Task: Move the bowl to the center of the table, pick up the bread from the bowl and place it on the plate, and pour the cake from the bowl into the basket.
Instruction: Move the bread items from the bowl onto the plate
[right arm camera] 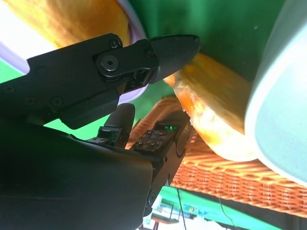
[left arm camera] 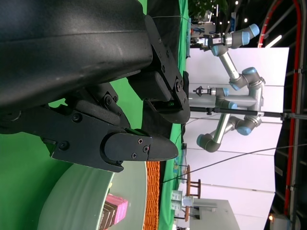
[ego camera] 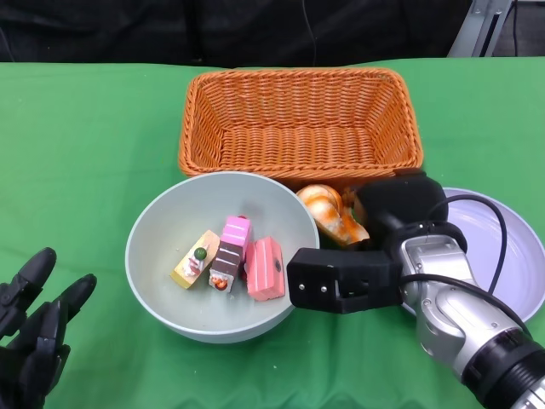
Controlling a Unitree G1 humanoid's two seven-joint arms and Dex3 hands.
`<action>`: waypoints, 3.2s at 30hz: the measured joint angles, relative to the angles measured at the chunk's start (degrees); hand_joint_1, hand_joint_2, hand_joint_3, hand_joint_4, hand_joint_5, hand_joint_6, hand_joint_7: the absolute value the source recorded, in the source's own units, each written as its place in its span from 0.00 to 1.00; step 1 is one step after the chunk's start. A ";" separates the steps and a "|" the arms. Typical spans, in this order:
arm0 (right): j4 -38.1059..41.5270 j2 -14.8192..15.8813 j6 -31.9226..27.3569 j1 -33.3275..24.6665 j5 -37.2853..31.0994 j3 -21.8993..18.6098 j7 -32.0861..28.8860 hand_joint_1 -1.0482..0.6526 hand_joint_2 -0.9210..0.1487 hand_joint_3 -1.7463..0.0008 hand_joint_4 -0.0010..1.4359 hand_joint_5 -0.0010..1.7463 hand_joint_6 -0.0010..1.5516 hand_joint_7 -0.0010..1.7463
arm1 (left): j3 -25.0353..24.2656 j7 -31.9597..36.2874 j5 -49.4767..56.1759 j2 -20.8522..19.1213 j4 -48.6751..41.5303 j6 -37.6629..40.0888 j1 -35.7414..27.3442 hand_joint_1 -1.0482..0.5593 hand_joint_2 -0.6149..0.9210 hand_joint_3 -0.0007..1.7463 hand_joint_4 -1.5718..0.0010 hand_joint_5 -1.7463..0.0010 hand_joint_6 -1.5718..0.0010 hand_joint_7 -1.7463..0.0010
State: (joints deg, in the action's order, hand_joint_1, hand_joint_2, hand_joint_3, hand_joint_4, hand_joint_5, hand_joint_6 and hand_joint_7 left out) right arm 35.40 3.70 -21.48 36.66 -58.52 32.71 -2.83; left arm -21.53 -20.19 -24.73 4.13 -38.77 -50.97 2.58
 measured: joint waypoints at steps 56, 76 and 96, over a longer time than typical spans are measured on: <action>13.17 -2.39 10.53 4.65 8.86 1.95 -21.34 0.44 0.00 0.98 0.57 0.90 0.64 0.02 | -1.11 -0.02 -0.24 -0.08 -3.37 -1.08 1.87 0.33 1.00 0.12 0.36 1.00 0.44 1.00; -7.33 2.84 10.83 -2.97 9.71 1.21 -17.56 0.42 0.00 0.95 0.51 0.90 0.71 0.07 | -1.58 -1.48 -0.54 -1.10 -4.40 -1.05 2.46 0.34 1.00 0.12 0.37 1.00 0.45 1.00; -29.62 10.04 16.44 -15.87 10.31 -6.11 -12.66 0.43 0.01 1.00 0.64 0.73 0.72 0.03 | -1.92 -2.26 -0.78 -1.39 -5.16 -1.04 3.50 0.35 1.00 0.14 0.37 1.00 0.45 1.00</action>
State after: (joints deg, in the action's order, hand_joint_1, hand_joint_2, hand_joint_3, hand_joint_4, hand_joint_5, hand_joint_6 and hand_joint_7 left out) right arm 5.78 13.75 -5.04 20.79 -48.21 26.60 -15.50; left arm -23.45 -22.45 -25.51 2.74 -43.93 -52.01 6.08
